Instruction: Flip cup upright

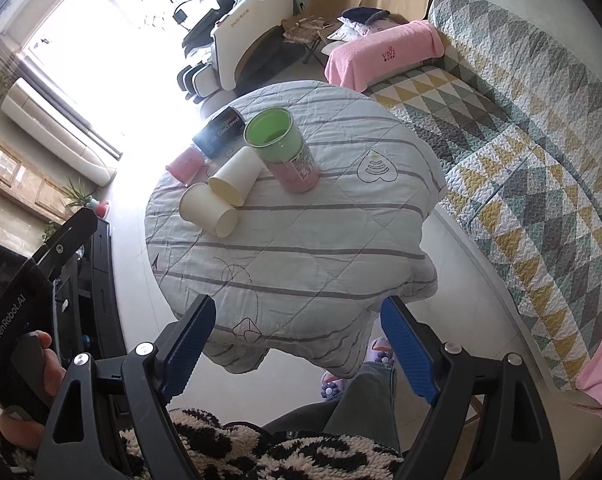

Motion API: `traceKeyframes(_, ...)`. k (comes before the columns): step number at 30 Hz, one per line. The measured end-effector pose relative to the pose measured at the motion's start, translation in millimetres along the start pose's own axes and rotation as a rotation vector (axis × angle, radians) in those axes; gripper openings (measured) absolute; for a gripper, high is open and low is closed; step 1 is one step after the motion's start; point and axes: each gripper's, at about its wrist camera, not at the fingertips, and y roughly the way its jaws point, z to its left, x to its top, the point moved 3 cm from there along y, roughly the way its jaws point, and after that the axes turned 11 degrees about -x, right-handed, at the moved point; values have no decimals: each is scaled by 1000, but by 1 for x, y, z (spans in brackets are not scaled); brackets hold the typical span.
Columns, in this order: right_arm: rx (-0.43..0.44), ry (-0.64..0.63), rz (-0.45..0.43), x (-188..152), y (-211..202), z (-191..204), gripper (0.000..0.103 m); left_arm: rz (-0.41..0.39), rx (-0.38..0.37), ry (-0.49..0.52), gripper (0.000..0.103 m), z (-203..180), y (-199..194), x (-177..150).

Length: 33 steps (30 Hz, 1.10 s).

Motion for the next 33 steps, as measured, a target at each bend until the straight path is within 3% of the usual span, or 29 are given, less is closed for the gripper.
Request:
traceKeyframes(6, -5, 21, -39, 3, -8, -4, 86, -48, -37, 18, 97, -8, -10, 10)
traceKeyframes(22, -2, 49, -123, -1, -24, -12, 86, -219, 15, 74, 101, -14, -44, 16)
traceKeyframes(33, 19, -3, -142, -8, -24, -2, 86, -254, 45, 100, 102, -12, -54, 12)
